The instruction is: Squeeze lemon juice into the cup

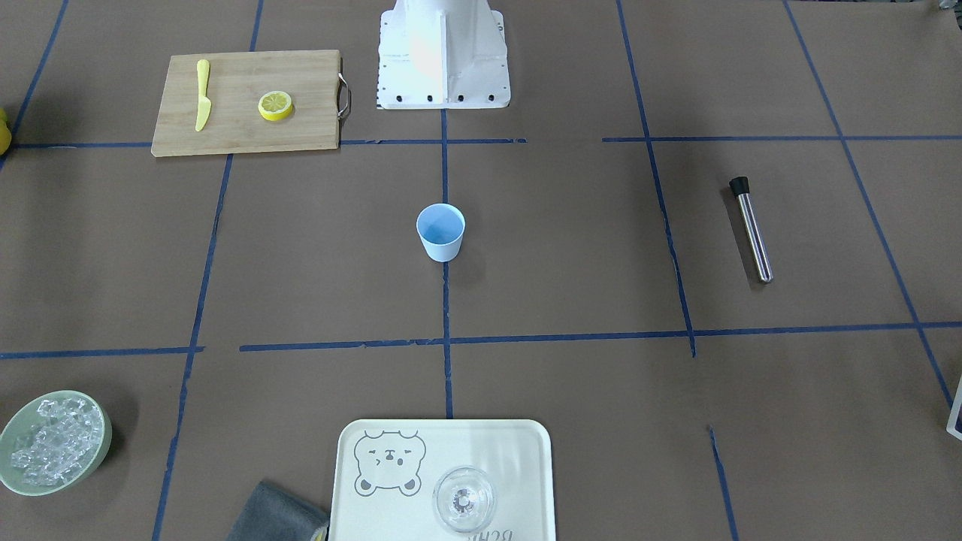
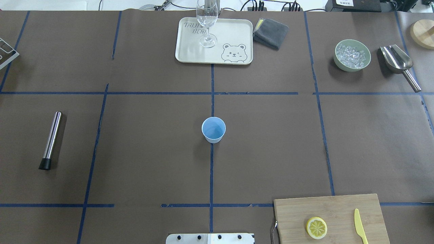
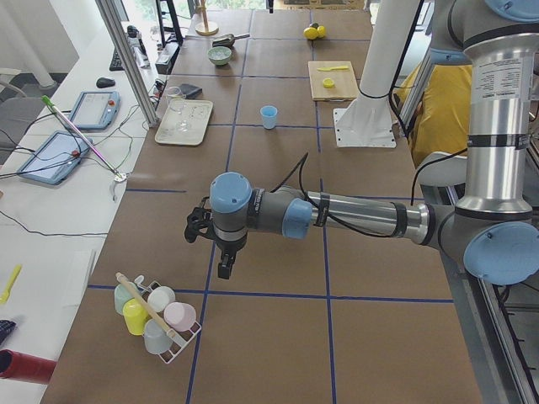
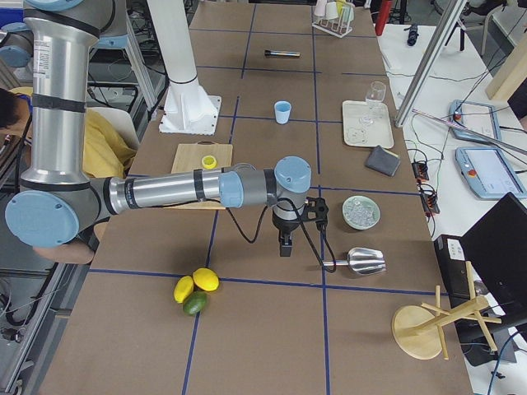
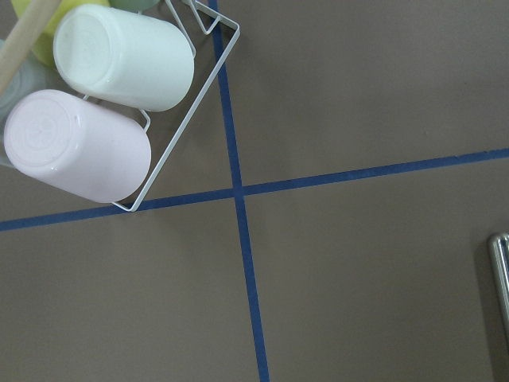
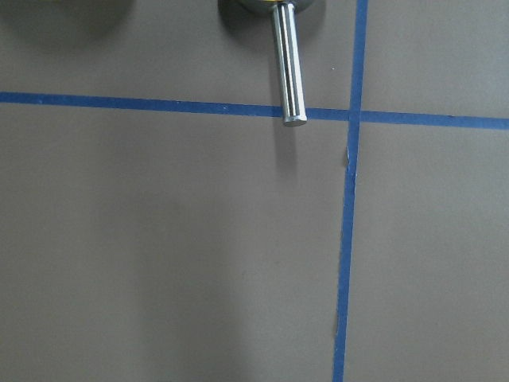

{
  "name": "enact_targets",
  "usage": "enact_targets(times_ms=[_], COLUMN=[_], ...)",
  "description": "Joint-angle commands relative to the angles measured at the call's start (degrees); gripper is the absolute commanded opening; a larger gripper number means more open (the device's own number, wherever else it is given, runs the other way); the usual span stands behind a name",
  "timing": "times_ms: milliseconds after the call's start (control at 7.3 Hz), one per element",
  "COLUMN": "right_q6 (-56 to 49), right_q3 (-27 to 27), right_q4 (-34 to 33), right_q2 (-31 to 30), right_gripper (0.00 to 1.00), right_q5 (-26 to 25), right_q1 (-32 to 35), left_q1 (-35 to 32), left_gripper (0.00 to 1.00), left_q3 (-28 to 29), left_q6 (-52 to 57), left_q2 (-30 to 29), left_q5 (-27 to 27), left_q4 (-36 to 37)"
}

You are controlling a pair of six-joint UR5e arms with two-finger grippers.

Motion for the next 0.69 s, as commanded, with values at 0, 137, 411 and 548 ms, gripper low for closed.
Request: enact_targets(times_ms=[0, 137, 411, 548], right_q6=[1.02, 6.17, 18.20, 25.05], right_q3=[0.24, 0.41, 3.64, 7.49], right_q4=[7.40, 12.17, 18.35, 20.29], right_q2=[-0.61, -0.61, -2.45, -3.33], right_gripper=[1.00, 1.00, 1.00, 1.00], right_q5=[1.52, 1.53, 1.18, -0.04], right_q1=[-4.86, -7.08, -12.95, -17.51], left_q1=[0.07, 0.16, 0.34, 0.42], left_gripper=[1.00, 1.00, 1.00, 1.00], left_q3=[0.16, 0.16, -0.10, -0.45], left_q6=[-0.20, -0.20, -0.12, -0.03], left_q2=[0.32, 0.32, 0.32, 0.32], left_q5=[-0.17, -0.17, -0.35, -2.35], left_q4=[-2.54, -2.54, -2.45, -2.63])
